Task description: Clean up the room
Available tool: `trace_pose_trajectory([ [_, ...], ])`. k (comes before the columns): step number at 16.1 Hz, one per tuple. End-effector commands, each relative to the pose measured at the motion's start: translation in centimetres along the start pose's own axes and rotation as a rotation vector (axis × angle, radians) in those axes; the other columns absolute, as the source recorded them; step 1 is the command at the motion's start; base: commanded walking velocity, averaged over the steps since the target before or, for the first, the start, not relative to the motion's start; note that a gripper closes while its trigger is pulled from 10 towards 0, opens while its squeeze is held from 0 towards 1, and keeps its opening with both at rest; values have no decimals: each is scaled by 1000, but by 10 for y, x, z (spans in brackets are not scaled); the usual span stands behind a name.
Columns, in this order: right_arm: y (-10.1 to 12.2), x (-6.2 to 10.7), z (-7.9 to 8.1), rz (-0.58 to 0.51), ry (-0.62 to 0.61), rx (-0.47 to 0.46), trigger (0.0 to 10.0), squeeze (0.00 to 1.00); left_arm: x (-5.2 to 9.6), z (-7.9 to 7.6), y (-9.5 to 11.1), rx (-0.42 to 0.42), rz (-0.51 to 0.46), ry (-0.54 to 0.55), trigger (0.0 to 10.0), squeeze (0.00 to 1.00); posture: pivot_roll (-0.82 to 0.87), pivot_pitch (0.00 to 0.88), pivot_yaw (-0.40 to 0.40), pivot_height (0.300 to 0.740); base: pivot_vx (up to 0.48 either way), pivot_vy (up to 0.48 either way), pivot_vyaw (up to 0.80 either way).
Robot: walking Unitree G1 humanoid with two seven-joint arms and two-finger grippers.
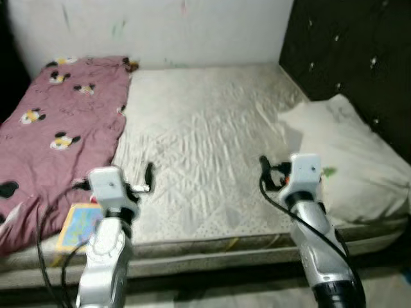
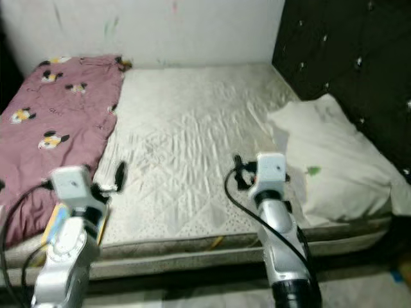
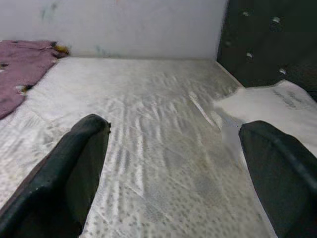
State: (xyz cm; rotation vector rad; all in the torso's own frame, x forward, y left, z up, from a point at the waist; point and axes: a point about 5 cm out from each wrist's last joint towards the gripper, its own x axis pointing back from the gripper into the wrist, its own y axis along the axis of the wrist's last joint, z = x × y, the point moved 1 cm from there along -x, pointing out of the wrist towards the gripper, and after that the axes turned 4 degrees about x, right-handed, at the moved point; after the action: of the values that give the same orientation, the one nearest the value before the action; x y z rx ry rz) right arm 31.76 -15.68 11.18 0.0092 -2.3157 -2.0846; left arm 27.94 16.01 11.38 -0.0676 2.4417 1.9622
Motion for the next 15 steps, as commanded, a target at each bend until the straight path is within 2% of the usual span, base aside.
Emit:
trace_pose_trajectory([
  [1,4,-1,3,-16,6,-7,10000,0,-2,5,4,-11,-9,10,10000,0,-45,4,0,740,0,480,0],
  [10,3,-2,3,-8,4,-2,10000,0,-3,3,5,-7,-17,-4,10000,0,-48,4,1,740,0,480,0],
  [12,2,-2,4,-3,8,2,10000,0,-2,-3,8,-8,-40,-62,10000,0,-49,5,2,740,0,0,0],
  [15,1,-2,4,-2,13,1,10000,0,-1,-2,14,9,-69,-81,10000,0,-49,6,1,740,96,0,0],
])
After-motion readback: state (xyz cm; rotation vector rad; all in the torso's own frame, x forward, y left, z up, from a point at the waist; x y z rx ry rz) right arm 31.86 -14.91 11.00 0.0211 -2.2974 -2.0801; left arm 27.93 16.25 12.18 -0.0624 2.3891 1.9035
